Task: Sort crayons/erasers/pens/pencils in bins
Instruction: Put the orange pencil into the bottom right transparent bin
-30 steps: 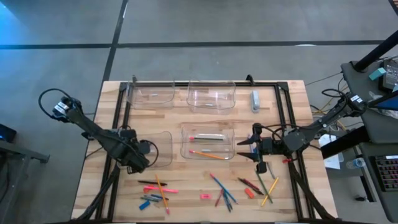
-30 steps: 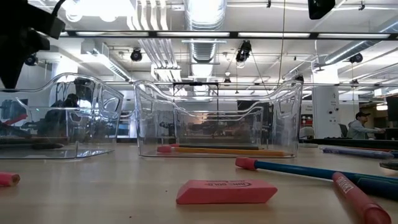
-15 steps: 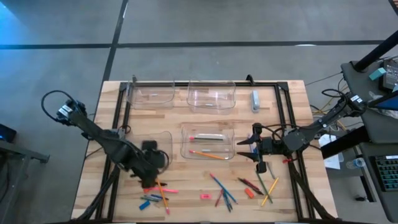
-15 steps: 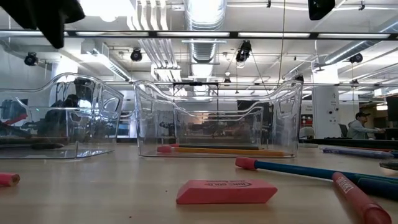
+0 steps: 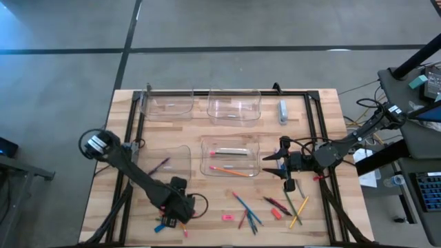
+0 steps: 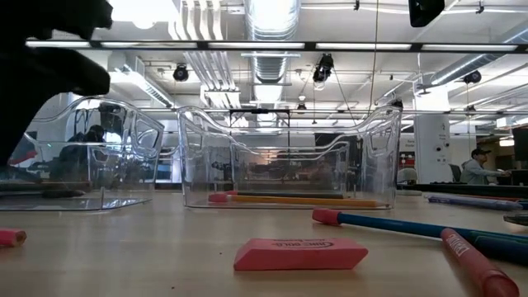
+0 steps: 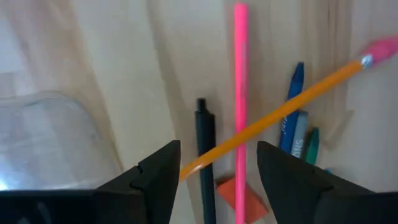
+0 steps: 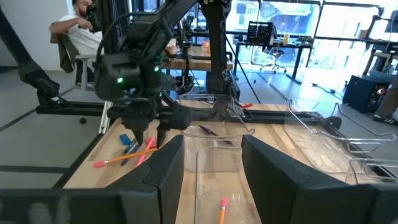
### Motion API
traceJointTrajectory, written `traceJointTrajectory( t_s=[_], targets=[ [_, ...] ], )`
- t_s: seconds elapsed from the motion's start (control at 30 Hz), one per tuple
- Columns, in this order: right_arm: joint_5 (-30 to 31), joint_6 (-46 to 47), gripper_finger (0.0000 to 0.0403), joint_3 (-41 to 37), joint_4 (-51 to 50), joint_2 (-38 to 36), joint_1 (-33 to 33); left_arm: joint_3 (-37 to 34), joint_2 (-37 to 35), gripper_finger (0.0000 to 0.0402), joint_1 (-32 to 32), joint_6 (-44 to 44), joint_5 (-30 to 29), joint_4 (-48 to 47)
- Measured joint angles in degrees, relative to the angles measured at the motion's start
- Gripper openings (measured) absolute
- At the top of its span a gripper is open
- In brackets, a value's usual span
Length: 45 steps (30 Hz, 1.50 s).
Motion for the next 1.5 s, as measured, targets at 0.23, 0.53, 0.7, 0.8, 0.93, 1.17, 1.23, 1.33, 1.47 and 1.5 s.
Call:
traceJointTrajectory(
  t_s=[0.23, 0.53, 0.7, 0.8, 0.93, 1.17, 1.23, 1.33, 1.47, 1.5],
  targets=[
    [-0.02, -0.08, 0.0153, -0.02, -0.11, 0.0, -0.01, -0.05, 0.72, 0.0195, -0.6, 1.31, -1.14, -3.55],
    [-0.02, -0.06, 0.0153, -0.09, -0.09, 0.0, 0.01, -1.63, 0.67, 0.0195, -0.63, 6.83, -3.92, -4.97],
    [-0.02, -0.11, 0.0153, -0.09, -0.09, 0.0, 0.01, -1.73, 0.67, 0.0195, -0.75, 11.8, -6.89, -4.54],
    [-0.02, -0.11, 0.0153, -0.09, -0.09, 0.01, 0.01, -1.7, 0.67, 0.0195, -0.77, 14.98, -7.76, -3.98],
    [-0.02, -0.11, 0.0153, -0.09, -0.09, 0.02, -0.01, -0.76, 0.67, 0.0195, -0.9, 16.69, -8.41, -4.58],
    [-0.02, -0.02, 0.0153, -0.09, -0.08, 0.0, 0.01, 2.17, 0.67, 0.0195, -3.52, 26.8, -9.54, -7.15],
    [-0.02, -0.04, 0.0153, -0.09, -0.07, 0.0, 0.01, 3.58, 1.21, 0.0195, -4.17, 29.69, -9.8, -9.01],
    [-0.01, -0.1, 0.0153, -0.1, -0.02, 0.01, -0.01, 4.91, 2.95, 0.0195, -4.64, 33.52, -9.93, -10.6],
    [-0.01, 0.0, 0.0153, -0.11, 0.0, 0.0, -0.01, 5.85, 5.48, 0.0195, -4.51, 36.47, -9.94, -10.63],
    [-0.02, 0.0, 0.0153, -0.11, -0.02, 0.0, 0.01, 5.99, 5.99, 0.0195, -4.48, 36.97, -9.96, -10.81]
  ],
)
